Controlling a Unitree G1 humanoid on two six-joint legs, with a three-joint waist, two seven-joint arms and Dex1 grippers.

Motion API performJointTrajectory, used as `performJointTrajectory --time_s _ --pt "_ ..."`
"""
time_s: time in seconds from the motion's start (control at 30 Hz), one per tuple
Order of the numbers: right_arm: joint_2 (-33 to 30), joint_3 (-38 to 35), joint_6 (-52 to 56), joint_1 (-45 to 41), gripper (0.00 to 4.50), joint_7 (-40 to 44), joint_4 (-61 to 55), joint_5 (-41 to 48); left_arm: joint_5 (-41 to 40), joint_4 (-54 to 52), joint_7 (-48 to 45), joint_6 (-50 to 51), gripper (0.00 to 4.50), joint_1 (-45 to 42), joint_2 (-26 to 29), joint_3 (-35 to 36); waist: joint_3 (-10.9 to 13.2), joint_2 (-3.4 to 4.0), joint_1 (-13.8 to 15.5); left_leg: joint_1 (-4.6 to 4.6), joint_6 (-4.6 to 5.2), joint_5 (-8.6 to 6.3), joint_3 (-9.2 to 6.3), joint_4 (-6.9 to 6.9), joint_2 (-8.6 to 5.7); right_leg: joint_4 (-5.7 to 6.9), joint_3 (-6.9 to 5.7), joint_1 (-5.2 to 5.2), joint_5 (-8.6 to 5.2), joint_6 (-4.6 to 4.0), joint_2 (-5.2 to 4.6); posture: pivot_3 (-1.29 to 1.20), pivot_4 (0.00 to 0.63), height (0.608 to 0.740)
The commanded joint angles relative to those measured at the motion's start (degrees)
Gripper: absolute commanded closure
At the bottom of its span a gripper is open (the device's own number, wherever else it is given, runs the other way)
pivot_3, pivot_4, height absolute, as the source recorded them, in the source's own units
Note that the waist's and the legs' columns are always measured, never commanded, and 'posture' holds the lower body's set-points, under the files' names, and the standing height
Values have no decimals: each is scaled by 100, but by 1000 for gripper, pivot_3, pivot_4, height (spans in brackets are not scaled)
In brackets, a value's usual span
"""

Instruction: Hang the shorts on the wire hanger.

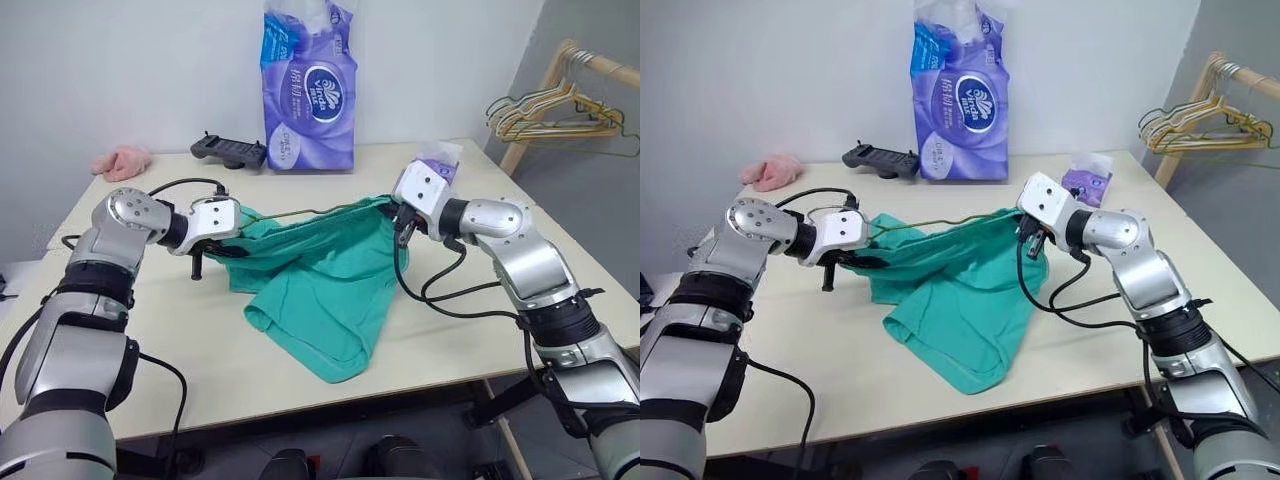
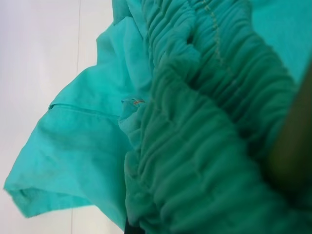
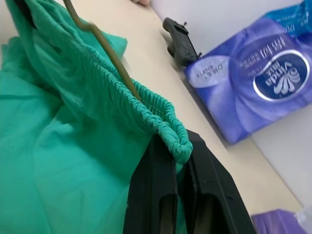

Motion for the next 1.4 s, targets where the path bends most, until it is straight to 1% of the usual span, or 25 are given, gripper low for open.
performJointTrajectory --time_s 0.03,0.17,0.27,0.4,0.5,0.7,0.9,0.93,0.97,1.17,1.27,1.3,1.4 --pt "-353 -376 -218 -269 4471 -26 72 -200 463 405 138 -133 4500 -205 318 -173 0 0 11 0 0 0 0 0 0 -1 0 0 0 0 0 12 0 740" --pt "-395 -340 -231 -298 4471 81 -36 -192 735 727 536 -341 4500 -409 331 -333 0 0 50 0 1 0 1 0 0 -2 2 0 0 0 2 12 0 740" --pt "-269 -167 -117 -407 4471 133 -328 -234 793 841 845 -389 4500 -498 198 -350 0 1 42 2 1 -1 4 0 3 -1 6 -1 0 0 4 8 0 740" --pt "7 242 402 -527 4471 197 -794 -292 752 788 978 -430 4500 -572 -113 -348 0 0 48 0 2 -1 2 0 8 -1 5 -3 0 0 9 -3 0 740" --pt "272 464 636 -616 4471 155 -876 -372 773 792 1136 -473 4500 -685 -375 -330 0 0 50 -1 2 -1 3 6 7 -2 6 -1 1 0 8 -32 3 740" --pt "712 1045 606 -802 4471 -29 -503 -991 797 803 1370 -503 4500 -880 -811 -260 0 0 36 -4 2 -2 2 12 5 -4 7 -2 3 2 7 -62 6 740" --pt "705 1399 30 -857 4471 -179 191 -1713 812 814 1401 -536 4500 -951 -949 -232 0 0 -63 -4 1 -2 0 9 6 -4 4 -3 3 2 8 -61 7 740" --pt "701 1380 10 -851 3900 -143 221 -1743 818 820 1397 -545 4500 -950 -942 -229 0 0 -79 -4 1 -2 0 9 5 -4 4 -3 3 2 8 -60 8 740" --pt "708 1357 -2 -845 3686 -111 239 -1763 824 823 1394 -551 4500 -949 -938 -226 0 0 -95 -5 1 -2 -1 8 6 -5 4 -3 3 2 8 -60 8 740" --pt "509 1271 -40 -782 1565 322 52 -1790 863 817 1375 -609 4500 -839 -846 -216 0 0 -118 -5 0 -3 -2 2 7 -5 3 -5 3 1 8 -58 11 740" --pt "353 1197 210 -653 532 730 -385 -1618 871 828 1497 -681 4500 -832 -873 -177 0 0 -109 -5 1 -3 -3 3 7 -8 2 -4 3 1 8 -59 15 740" --pt "205 1157 284 -604 236 950 -595 -1555 877 840 1517 -686 4500 -847 -897 -174 0 0 -105 -6 1 -3 -3 4 7 -9 1 -4 3 2 8 -63 16 740" --pt "-110 1039 489 -565 236 1370 -1001 -1429 895 866 1550 -684 4500 -883 -946 -179 1 2 -105 -7 2 -4 -6 6 7 -14 -2 -1 3 2 8 -69 18 740"
